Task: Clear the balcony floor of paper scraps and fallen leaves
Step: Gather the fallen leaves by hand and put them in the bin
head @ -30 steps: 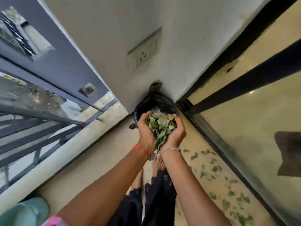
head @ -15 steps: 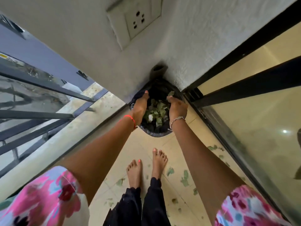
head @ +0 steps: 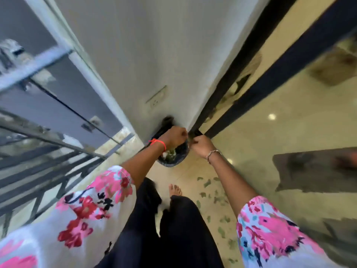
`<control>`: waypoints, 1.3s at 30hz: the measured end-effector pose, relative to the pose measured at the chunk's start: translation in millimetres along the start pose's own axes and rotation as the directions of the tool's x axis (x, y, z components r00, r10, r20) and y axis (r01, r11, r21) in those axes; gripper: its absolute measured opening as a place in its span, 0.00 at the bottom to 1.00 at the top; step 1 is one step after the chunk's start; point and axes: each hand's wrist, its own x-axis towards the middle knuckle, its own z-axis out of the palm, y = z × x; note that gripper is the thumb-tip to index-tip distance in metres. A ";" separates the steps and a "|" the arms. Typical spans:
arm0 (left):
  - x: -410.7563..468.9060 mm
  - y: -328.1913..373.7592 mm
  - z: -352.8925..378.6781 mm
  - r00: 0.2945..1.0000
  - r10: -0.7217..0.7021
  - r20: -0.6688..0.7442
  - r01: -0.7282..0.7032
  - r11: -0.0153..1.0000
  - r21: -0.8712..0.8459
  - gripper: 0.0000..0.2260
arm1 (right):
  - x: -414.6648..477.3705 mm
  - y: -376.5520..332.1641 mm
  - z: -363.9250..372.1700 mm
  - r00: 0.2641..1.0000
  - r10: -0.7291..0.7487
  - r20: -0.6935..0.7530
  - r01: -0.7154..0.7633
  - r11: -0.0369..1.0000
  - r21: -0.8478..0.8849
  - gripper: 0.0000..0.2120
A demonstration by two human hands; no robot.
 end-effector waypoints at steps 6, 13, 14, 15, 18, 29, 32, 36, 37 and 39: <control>-88.9 91.3 -31.0 0.920 0.386 0.064 -0.389 0.888 0.246 0.11 | -145.3 -10.2 -61.8 0.959 -0.043 -0.278 0.052 0.998 0.023 0.08; -163.2 157.3 9.3 0.634 0.658 0.406 -0.773 0.522 0.362 0.14 | -294.8 29.6 -19.1 0.772 0.298 -0.562 -0.118 0.935 0.335 0.10; -176.5 165.0 21.7 0.563 0.682 0.467 -0.826 0.449 0.340 0.13 | -314.1 35.9 -3.1 0.733 0.362 -0.576 -0.135 0.907 0.399 0.10; -188.8 170.8 35.4 0.495 0.697 0.519 -0.869 0.381 0.316 0.14 | -332.5 41.7 14.5 0.682 0.426 -0.594 -0.149 0.877 0.458 0.09; -226.6 176.5 83.4 0.310 0.714 0.627 -0.950 0.205 0.237 0.17 | -375.7 64.8 72.3 0.514 0.623 -0.590 -0.202 0.756 0.623 0.11; -391.1 134.8 271.9 -0.173 0.349 0.921 -0.919 -0.395 -0.023 0.38 | -530.0 113.7 271.2 0.282 0.869 -0.405 -0.463 0.494 0.736 0.42; -441.1 124.6 322.7 -0.251 0.251 0.935 -0.885 -0.451 -0.117 0.38 | -578.8 129.1 323.8 0.196 0.923 -0.330 -0.459 0.384 0.801 0.42; -511.2 107.0 394.8 -0.254 0.167 0.953 -0.858 -0.494 -0.142 0.40 | -649.6 148.0 393.1 0.128 0.972 -0.195 -0.462 0.233 0.856 0.41; -530.3 102.6 412.6 -0.257 0.135 0.957 -0.848 -0.507 -0.156 0.40 | -668.0 150.8 411.5 0.108 0.981 -0.162 -0.460 0.194 0.866 0.41; -567.6 96.3 445.0 -0.273 0.096 0.957 -0.841 -0.506 -0.189 0.40 | -703.7 155.9 444.3 0.069 0.992 -0.106 -0.450 0.125 0.884 0.41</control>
